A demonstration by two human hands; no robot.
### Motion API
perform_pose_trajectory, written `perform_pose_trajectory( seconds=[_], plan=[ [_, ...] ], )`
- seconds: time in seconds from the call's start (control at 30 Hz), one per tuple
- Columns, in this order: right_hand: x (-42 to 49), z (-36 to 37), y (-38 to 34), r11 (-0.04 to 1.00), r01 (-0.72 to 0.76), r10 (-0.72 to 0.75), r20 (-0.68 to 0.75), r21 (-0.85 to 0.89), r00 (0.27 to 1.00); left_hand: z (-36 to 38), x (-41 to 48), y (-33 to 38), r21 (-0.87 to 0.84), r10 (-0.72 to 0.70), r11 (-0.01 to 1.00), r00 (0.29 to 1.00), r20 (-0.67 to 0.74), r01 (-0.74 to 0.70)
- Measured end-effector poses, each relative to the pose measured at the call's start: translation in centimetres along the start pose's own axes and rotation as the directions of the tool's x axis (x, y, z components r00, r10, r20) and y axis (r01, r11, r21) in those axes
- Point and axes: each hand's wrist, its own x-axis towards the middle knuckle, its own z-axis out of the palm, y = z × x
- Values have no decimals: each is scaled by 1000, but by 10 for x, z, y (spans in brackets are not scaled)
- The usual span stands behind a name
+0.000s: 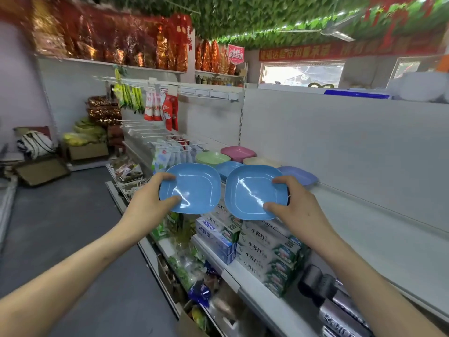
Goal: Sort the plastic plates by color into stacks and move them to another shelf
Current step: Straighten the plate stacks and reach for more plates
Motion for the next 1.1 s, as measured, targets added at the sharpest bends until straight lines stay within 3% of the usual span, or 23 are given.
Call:
perform_pose_trajectory(
  seconds=[0.57, 0.83, 1.1],
  plan=[
    [191, 99, -22, 999, 35, -33, -49, 29, 998, -27, 204, -59, 39, 105, 994, 992, -65, -103],
    [222, 104, 5, 994, -98, 92, -128, -39, 987, 24, 288, -82, -27, 200, 980, 979, 36, -199],
    [234, 117, 5, 964, -253, 220, -286, -85, 933, 75, 374, -90, -175, 381, 920, 902, 204, -350]
  ],
)
